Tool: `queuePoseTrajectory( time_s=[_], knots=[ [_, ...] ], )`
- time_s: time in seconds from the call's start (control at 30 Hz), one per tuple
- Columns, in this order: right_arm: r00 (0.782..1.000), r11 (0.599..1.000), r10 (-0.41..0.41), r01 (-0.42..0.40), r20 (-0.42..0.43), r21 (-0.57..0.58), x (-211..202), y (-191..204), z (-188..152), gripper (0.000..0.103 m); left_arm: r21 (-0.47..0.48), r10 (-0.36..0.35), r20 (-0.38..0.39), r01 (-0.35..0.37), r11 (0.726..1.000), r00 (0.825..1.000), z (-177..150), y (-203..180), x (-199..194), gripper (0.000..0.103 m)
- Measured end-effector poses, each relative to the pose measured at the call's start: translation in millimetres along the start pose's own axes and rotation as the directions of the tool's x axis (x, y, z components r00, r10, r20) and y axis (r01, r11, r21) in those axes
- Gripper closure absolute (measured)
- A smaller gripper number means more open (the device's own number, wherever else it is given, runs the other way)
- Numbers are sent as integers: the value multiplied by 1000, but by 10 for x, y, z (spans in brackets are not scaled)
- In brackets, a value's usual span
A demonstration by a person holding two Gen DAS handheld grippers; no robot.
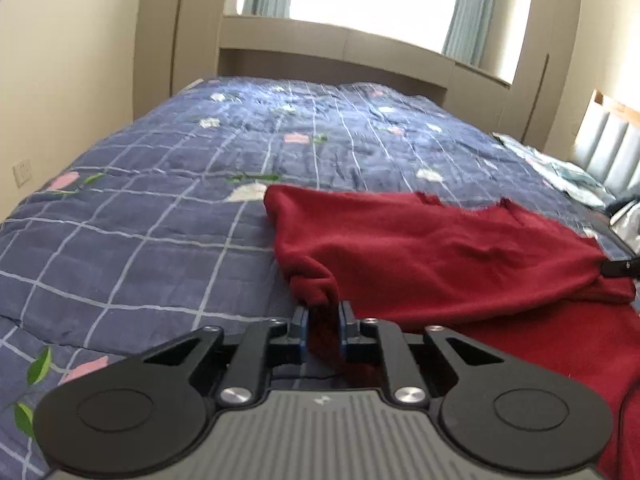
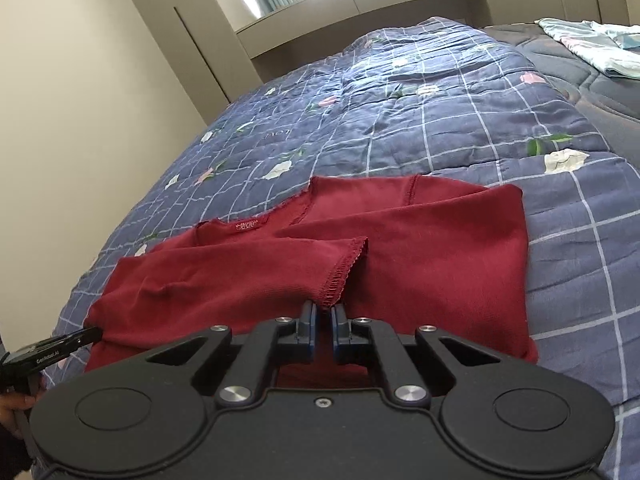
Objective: Fold small clothes
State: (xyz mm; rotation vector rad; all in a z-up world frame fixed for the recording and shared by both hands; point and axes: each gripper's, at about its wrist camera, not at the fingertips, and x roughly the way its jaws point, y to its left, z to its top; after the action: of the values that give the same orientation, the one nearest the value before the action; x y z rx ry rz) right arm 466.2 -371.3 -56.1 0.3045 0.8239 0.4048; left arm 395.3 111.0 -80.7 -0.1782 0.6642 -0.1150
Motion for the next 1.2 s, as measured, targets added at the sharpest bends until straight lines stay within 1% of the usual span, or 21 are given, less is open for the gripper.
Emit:
queuePoseTrajectory(
  time_s=[0.1,0.2,0.23,0.27,0.3,0.33,0.37,0.43,0.47,0.5,0.53,0.57,0.63,0.67,0.7,0.83,0.9,1.03,1.1,1.13,1.2],
  knots=[
    [1000,1000,-11,10,-26,-22,59,22,-54,96,-49,24,-8,-24,999,1000,-13,34,-12,92],
    [999,999,-19,18,-28,-30,84,14,-124,96,-160,11,-32,-16,987,999,-26,121,18,91],
    [1000,999,-19,18,-21,-32,70,18,-139,95,-207,-1,-37,-7,978,999,-22,165,18,86],
    [1000,999,-22,21,-13,-40,47,28,-147,90,-254,-12,-38,2,967,999,-21,213,4,75],
    [999,998,-32,32,0,-58,12,47,-154,82,-287,-16,-43,3,958,999,-24,251,-17,67],
    [999,995,-44,46,17,-84,-27,77,-157,79,-297,-6,-48,-8,955,999,-24,267,-50,52],
    [998,992,-53,57,38,-112,-59,105,-153,76,-282,2,-44,-15,959,999,-23,268,-97,41],
    [995,985,-61,73,81,-158,-106,163,-123,63,-223,25,-10,-26,974,1000,-13,236,-194,31],
    [993,982,-66,82,103,-168,-108,188,-92,52,-198,39,4,-38,979,999,4,217,-218,25],
    [991,982,-66,85,112,-168,-84,192,-49,44,-189,54,16,-50,981,998,23,219,-230,22],
    [991,983,-66,84,114,-162,-42,196,-4,44,-201,65,24,-59,978,998,40,243,-222,21],
    [991,985,-64,81,114,-153,12,204,37,44,-222,69,18,-64,973,997,62,266,-195,21],
    [994,984,-62,76,94,-160,176,232,103,59,-245,67,-2,-65,967,998,65,301,-160,22],
    [994,979,-84,96,74,-178,272,251,114,91,-242,66,-8,-66,968,998,51,302,-156,23],
    [993,975,-98,108,59,-192,340,266,113,100,-228,62,-12,-63,972,998,25,295,-171,23],
    [994,981,-89,99,67,-165,421,218,76,100,-134,35,-11,-36,990,999,-114,207,-247,23],
    [995,987,-79,87,63,-133,433,170,75,100,-109,44,-32,-47,993,999,-133,155,-180,24],
    [996,990,-74,80,49,-118,431,132,84,100,-167,75,-42,-81,983,996,-113,163,-1,40],
    [996,989,-76,81,43,-126,427,135,96,100,-186,77,-21,-80,979,997,-90,170,33,56],
    [996,988,-76,81,41,-128,423,136,100,100,-177,75,-16,-76,981,997,-77,156,40,64],
    [997,990,-73,77,37,-121,421,123,112,100,-128,81,2,-80,989,997,-66,85,14,68]
  ],
)
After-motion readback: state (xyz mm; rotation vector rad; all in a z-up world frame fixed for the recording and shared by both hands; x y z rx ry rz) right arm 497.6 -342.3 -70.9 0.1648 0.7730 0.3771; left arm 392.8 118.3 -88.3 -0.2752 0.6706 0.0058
